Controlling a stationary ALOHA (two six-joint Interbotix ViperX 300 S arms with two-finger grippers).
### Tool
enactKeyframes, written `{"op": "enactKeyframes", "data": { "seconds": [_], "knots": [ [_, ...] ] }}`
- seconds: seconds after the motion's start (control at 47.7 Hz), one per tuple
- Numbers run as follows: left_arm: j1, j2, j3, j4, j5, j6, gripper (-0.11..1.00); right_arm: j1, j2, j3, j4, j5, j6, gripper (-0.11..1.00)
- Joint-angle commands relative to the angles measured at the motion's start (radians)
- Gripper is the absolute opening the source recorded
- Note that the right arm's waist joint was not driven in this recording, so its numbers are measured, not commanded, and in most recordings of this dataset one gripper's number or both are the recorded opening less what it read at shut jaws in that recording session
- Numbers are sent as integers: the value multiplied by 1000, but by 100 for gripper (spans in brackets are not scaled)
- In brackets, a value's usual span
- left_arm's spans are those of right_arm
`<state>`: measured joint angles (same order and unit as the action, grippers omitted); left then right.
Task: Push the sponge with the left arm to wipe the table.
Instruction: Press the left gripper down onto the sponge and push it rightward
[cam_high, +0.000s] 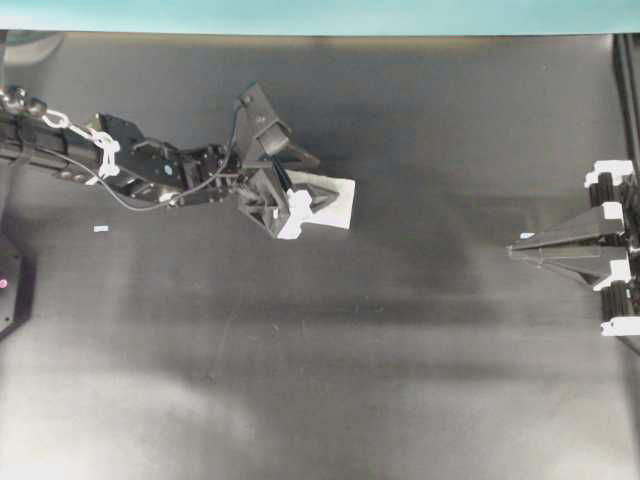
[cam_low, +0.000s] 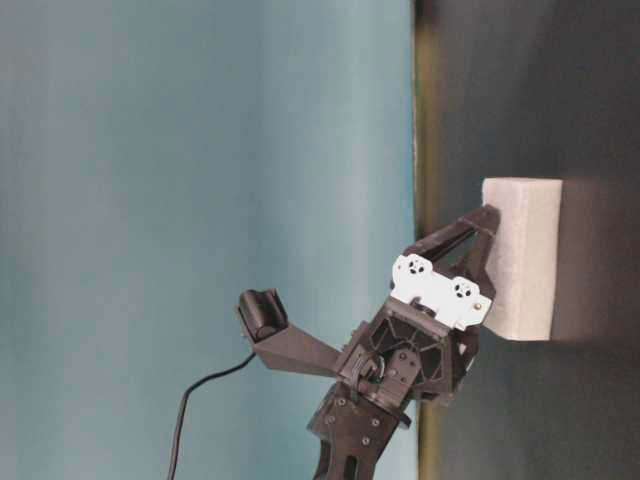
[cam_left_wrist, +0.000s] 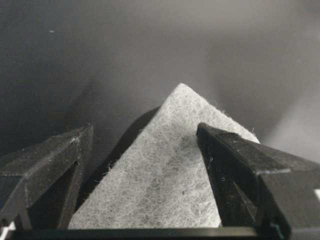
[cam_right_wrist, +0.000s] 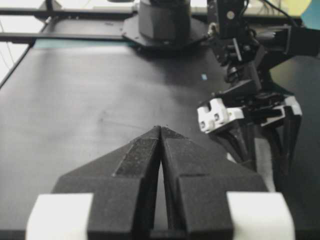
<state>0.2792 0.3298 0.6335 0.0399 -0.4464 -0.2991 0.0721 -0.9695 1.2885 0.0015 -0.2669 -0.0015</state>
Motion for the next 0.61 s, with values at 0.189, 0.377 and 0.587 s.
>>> {"op": "enactKeyframes", "data": {
  "seconds": [0.189,0.377,0.587],
  "knots": [
    [-44,-28,31,3,0,-66,80,0,5,-5,2,-6,3,-1],
    [-60,-66,95,3,0,-84,80,0,3,-3,2,-6,3,-1],
    [-92,-107,138,3,20,-118,80,0,3,-3,2,-11,3,-1]
  ]
}}
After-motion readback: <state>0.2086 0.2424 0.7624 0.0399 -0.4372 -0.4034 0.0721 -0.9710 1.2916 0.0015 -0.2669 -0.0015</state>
